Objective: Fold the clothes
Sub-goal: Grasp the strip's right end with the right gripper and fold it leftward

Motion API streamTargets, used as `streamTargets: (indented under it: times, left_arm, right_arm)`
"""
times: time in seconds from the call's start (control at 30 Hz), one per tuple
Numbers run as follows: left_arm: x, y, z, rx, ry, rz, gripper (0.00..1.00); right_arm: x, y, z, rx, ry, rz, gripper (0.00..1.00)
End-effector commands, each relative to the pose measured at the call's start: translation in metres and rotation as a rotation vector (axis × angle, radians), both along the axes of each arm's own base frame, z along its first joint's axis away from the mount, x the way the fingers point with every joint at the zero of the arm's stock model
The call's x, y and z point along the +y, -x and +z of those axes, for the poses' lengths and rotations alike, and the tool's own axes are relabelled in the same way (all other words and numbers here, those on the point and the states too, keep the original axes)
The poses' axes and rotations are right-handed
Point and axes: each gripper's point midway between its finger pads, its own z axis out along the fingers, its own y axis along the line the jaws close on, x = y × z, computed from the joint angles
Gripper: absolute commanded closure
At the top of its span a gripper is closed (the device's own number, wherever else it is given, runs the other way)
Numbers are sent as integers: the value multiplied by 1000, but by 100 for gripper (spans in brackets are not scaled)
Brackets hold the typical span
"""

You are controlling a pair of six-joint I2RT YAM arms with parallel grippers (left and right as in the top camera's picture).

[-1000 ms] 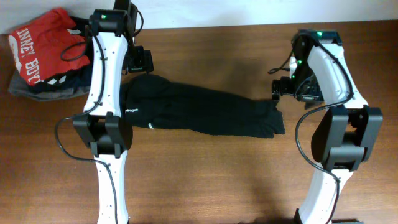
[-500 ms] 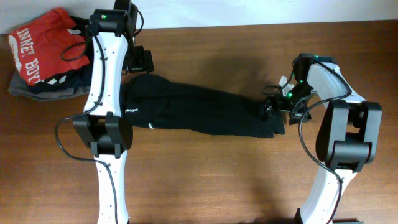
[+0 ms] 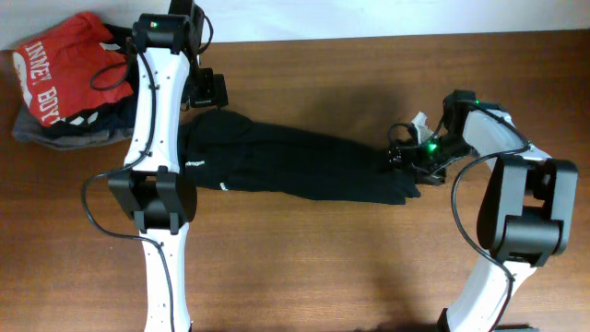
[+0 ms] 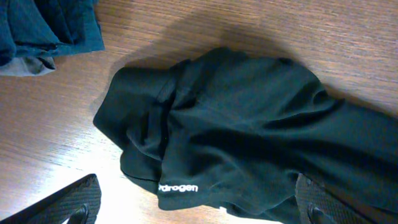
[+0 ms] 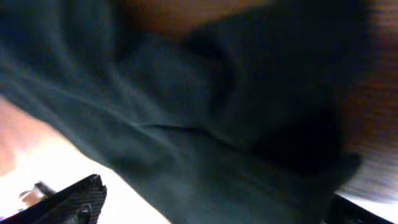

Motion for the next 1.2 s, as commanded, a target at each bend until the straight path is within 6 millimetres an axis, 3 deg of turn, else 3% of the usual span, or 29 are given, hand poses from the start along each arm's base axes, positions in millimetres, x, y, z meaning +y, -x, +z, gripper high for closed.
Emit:
streamTargets:
  times: [0.0, 0.1, 0.2, 0.27, 0.37, 0.47, 0.57, 0.77, 0.97, 1.07, 1.17]
  left_arm:
    - [0, 0, 8, -18, 8, -3, 1]
    - [0, 0, 8, -17, 8, -3, 1]
    - [0, 0, 8, -18, 8, -3, 1]
    - [0, 0, 8, -17, 8, -3, 1]
    - [0, 0, 8, -17, 8, -3, 1]
    - [0, 0, 8, -18, 8, -3, 1]
    - [0, 0, 8, -18, 8, -3, 1]
    - [0, 0, 8, -18, 8, -3, 1]
    - [0, 0, 8, -18, 8, -3, 1]
    - [0, 0, 8, -17, 8, -3, 1]
    - [0, 0, 8, -17, 8, -3, 1]
  right_arm:
    - [18, 22, -25, 64, -100, 18, 1]
    - [20, 27, -28, 75, -108, 16, 0]
    - [19, 27, -29, 75, -104, 16, 12]
    - [17, 25, -30, 90, -94, -14, 33]
    - [16, 23, -31, 85, -88, -23, 75]
    - [14, 22, -32, 82, -74, -25, 95]
    - [-3, 23, -41, 124, 30, -72, 96]
    - [-68, 26, -50, 208, 342, -184, 96]
    - [-123, 25, -26, 259, 533, -263, 96]
    - [-159, 32, -4, 317, 732, -337, 96]
    - [-163, 29, 15, 326, 774, -343, 96]
